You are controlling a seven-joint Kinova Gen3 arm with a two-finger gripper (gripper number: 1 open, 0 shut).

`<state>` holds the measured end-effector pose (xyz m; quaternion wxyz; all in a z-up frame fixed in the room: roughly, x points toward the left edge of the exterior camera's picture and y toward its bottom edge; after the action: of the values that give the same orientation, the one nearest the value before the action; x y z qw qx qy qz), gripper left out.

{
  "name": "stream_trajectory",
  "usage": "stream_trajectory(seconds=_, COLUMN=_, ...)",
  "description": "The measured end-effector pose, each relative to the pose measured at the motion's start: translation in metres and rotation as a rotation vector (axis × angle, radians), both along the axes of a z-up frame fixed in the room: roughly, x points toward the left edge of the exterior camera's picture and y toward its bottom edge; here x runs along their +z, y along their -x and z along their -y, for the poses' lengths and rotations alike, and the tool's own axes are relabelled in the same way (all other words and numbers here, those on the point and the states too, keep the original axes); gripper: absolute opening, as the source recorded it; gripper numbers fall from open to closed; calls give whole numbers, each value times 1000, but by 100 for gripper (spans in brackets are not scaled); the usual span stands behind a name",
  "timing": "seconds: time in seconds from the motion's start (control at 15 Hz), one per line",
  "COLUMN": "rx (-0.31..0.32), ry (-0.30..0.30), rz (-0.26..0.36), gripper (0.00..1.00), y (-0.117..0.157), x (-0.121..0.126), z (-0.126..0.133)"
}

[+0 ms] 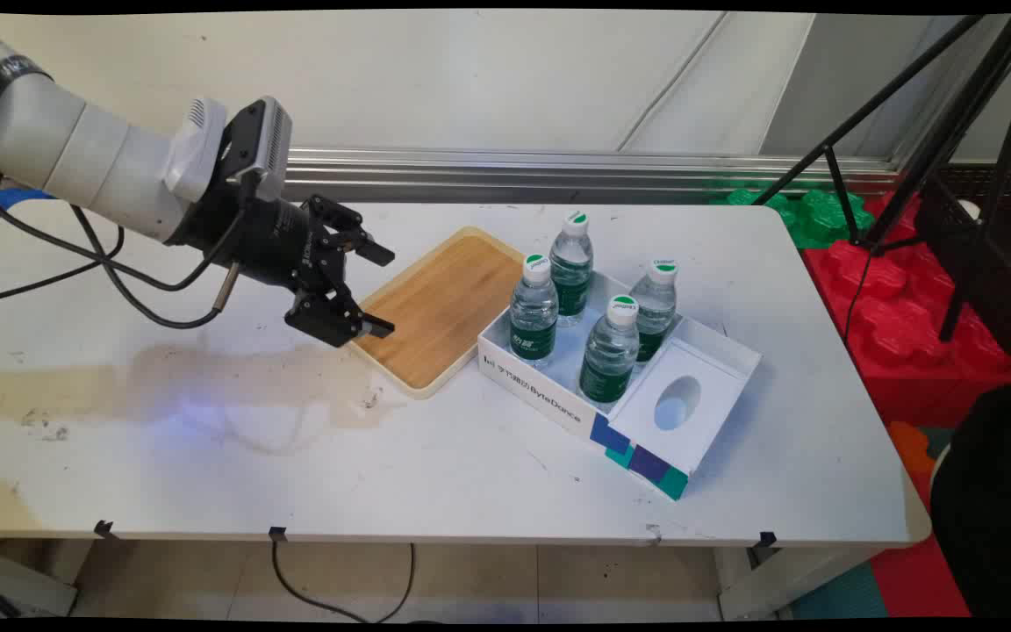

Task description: Pick up the green bottle from the white box

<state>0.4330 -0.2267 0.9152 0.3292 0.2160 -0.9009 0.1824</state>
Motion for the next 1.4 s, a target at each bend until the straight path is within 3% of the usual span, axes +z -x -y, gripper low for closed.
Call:
stream_trajectory(seconds=0.4, rx=29, ry=20, rz=-42, gripper=100, y=15, x=8, z=14)
stream_trajectory(seconds=0.8, rx=84, ry=34, rz=-83, gripper=100, y=52, x=14, z=42)
stream_trajectory(seconds=1.4, rx=197, ry=13, rz=-40, gripper=100, y=116, x=-4, z=76)
